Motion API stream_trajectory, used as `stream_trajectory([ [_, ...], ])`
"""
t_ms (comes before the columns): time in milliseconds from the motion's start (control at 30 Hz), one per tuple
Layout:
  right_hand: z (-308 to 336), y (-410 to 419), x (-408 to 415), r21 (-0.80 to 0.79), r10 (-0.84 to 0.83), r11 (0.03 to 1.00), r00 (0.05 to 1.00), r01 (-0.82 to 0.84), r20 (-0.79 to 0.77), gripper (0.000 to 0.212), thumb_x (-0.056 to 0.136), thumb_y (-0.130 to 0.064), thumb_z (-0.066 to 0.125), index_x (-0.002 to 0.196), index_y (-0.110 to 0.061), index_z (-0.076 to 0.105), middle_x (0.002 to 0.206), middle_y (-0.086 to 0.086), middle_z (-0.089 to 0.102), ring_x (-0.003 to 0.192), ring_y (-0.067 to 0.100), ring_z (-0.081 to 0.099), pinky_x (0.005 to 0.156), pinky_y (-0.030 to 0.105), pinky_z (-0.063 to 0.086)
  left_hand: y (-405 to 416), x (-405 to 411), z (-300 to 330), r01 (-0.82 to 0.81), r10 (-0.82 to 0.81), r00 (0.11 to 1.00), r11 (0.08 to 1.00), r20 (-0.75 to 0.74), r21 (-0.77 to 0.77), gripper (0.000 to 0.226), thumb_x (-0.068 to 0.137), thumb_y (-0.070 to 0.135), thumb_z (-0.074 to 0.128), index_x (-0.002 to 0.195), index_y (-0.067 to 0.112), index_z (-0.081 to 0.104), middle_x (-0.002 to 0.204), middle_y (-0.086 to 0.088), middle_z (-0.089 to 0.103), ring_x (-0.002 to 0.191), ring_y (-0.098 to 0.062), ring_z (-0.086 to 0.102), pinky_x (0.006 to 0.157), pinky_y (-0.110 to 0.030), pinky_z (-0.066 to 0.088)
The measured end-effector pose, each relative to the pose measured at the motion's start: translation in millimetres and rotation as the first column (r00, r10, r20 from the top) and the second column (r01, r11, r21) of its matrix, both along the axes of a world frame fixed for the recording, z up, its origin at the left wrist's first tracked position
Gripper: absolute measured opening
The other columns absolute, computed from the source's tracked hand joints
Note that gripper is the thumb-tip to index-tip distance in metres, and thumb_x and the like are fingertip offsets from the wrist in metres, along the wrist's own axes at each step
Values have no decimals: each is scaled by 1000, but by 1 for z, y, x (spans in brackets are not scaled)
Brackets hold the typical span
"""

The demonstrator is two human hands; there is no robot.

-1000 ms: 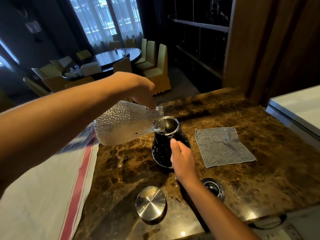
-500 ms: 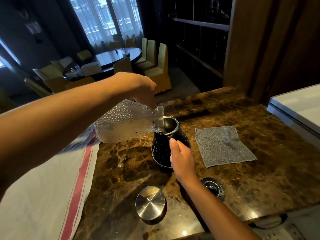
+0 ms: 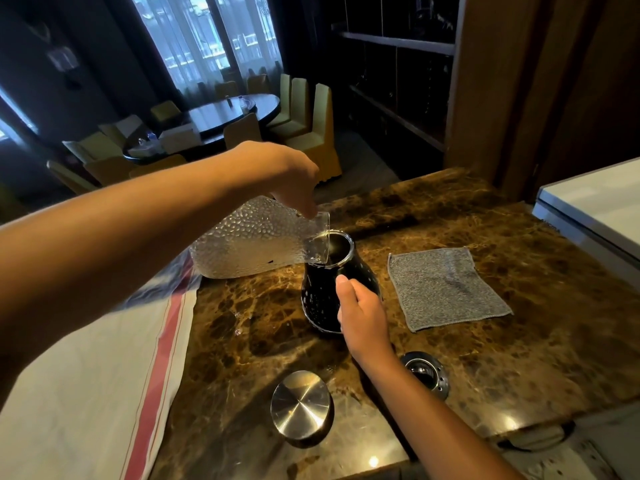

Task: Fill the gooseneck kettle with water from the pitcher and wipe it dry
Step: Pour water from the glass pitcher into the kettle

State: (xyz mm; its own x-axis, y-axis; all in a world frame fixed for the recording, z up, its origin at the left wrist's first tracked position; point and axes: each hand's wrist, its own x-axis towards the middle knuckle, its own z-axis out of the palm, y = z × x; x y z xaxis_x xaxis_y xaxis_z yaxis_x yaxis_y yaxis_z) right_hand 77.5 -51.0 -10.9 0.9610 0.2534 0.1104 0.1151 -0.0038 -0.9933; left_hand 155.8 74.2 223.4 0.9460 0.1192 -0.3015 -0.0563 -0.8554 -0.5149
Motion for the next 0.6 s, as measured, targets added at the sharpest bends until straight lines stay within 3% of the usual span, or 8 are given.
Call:
stream_trajectory([
  [300,1,-1,0,7,5,1000,1000,-5,6,47,109,-36,46,65,-18,42,60,-2,42,55,14,39,53,30,31,-9,6,-4,56,-56,998,998,-27,13,38,95,52,63,78,20,55,78,1,58,68,-15,55,60,-29,42],
  [433,0,-1,0,8,5,1000,1000,-5,-2,48,109,-36,46,65,-19,41,60,-2,41,55,15,38,53,32,30,-5,3,-5,54,-54,998,999,-33,4,36,95,52,62,80,21,55,79,2,58,70,-15,55,64,-31,44],
  [533,0,-1,1,-6,1,1000,1000,-1,0,48,109,-36,46,64,-19,40,59,-2,41,53,13,38,53,32,32,9,-3,-5,30,-31,999,998,-13,-64,34,96,49,61,97,15,65,82,1,60,73,-17,58,66,-31,46],
  [600,-1,-1,1,-8,-1,1000,1000,1,-7,49,109,-36,47,63,-20,40,58,-3,41,53,13,37,54,34,32,21,-9,-4,0,0,1000,989,-1,-150,33,97,45,62,95,13,70,81,0,63,73,-17,60,68,-32,48],
])
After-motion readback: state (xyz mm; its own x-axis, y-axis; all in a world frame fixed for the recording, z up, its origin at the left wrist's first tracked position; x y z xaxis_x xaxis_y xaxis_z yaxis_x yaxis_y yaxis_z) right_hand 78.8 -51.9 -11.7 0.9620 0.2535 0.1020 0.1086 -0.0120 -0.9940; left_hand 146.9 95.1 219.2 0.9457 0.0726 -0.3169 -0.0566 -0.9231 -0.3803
